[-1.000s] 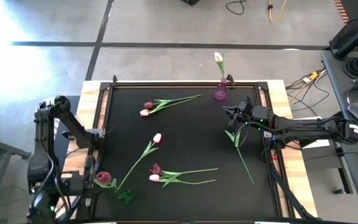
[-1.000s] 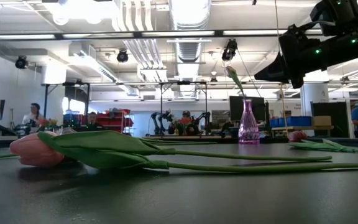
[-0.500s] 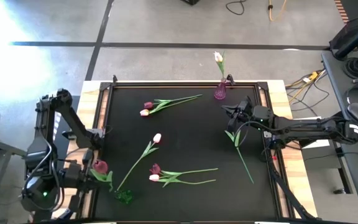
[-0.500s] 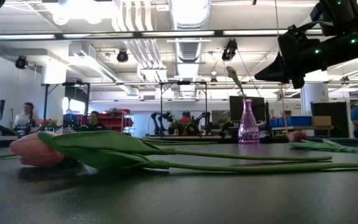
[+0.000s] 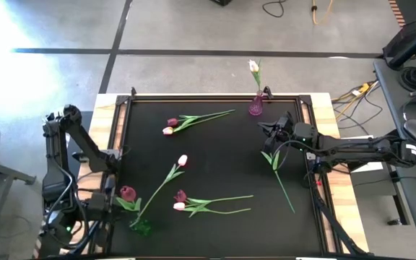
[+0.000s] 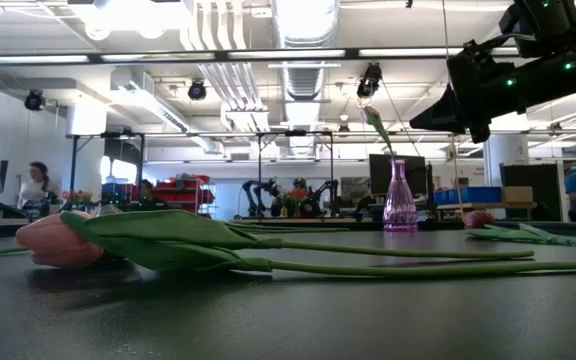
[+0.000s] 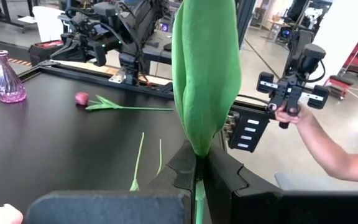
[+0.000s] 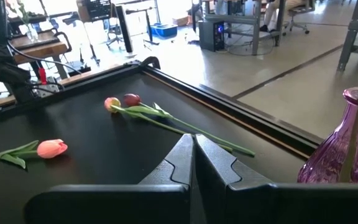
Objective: Sort flowers into vase by color
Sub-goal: Put the red flower into the green vase
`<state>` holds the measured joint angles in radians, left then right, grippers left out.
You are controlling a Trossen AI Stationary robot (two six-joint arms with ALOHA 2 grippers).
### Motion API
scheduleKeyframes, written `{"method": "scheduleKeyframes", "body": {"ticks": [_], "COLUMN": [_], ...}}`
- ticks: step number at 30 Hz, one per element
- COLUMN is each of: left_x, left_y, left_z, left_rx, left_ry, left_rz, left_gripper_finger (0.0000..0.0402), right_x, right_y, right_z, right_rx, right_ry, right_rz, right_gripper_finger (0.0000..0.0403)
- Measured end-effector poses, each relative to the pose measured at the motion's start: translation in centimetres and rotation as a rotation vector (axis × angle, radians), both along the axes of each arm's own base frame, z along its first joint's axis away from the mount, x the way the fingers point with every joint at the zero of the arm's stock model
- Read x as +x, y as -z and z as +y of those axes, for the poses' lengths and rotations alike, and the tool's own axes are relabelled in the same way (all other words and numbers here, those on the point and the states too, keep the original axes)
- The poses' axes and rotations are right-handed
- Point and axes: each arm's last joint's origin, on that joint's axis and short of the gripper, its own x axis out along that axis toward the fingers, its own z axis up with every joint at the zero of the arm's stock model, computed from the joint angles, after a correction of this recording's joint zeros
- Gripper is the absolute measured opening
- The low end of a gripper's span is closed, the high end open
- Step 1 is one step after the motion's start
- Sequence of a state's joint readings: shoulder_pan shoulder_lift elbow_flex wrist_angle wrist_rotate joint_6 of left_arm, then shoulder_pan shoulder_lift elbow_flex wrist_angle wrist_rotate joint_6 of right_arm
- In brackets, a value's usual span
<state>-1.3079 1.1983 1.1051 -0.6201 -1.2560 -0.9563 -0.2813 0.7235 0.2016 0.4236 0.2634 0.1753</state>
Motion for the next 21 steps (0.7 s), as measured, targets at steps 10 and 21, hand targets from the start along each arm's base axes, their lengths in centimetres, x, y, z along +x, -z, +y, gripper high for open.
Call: {"method": "scheduleKeyframes", "body": {"ticks": [10,21], "left_x": [-0.01,-0.11], "left_y": [-0.16,0.19], "left_z": [0.16,0.35], "left_rx": [-0.016,0.049], "left_ry": [-0.012,0.016], "left_rz": [-0.012,0.021], "left_gripper_finger": [0.0000,0.0011], "right_x": [-0.01,-0.01], "right_y": [0.05,0.08], "right_z": [0.00,0.00], "right_rx": [-0.001,0.000], "right_ry": [0.000,0.000], "right_rz": [0.007,0.009], "right_gripper_finger": [0.0009,0.0009]}}
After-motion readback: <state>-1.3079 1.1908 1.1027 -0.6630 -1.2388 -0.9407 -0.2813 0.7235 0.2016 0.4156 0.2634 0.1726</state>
